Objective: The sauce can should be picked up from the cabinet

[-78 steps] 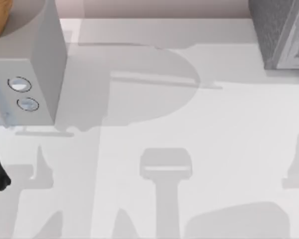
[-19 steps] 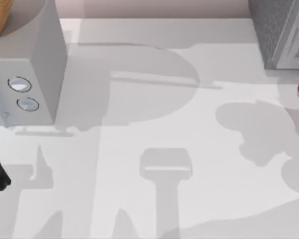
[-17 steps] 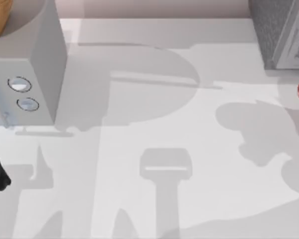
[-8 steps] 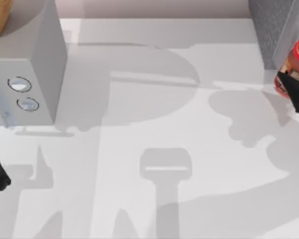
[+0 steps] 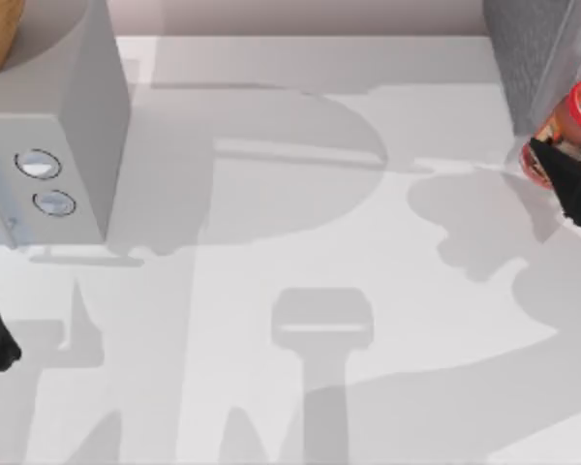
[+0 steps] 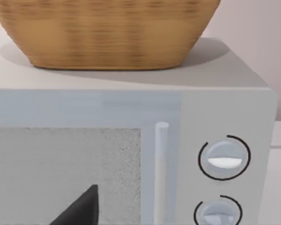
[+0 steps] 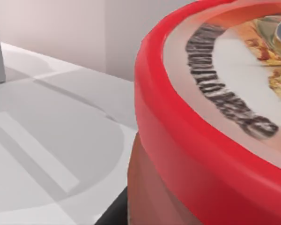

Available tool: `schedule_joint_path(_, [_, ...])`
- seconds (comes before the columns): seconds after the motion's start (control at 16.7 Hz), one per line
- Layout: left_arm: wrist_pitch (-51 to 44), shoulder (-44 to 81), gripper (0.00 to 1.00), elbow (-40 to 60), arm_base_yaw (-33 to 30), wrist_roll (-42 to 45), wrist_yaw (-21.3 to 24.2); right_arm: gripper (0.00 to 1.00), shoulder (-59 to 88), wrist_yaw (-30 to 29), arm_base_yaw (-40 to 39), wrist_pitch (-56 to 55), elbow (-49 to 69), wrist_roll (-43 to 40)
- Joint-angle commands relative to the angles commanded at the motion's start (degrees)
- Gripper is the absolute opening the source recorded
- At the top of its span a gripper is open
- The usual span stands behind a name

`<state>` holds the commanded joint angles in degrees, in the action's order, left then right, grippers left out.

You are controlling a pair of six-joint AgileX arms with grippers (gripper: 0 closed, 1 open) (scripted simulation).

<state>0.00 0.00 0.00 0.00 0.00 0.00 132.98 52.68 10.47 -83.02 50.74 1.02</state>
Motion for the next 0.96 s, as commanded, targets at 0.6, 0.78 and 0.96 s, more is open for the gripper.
schedule_joint_path(0.6, [0.00, 0.00, 1.00, 0.00, 0.00, 0.00, 0.00, 0.98, 0.00, 0.00, 0.00, 0.00, 0.00, 0.00])
schedule_joint_path(0.78, [0.00, 0.00, 1.00, 0.00, 0.00, 0.00, 0.00, 1.00, 0.00, 0.00, 0.00, 0.00, 0.00, 0.00])
schedule_joint_path(0.96, [0.00, 0.00, 1.00, 0.00, 0.00, 0.00, 0.00, 1.00, 0.00, 0.00, 0.00, 0.00, 0.00, 0.00])
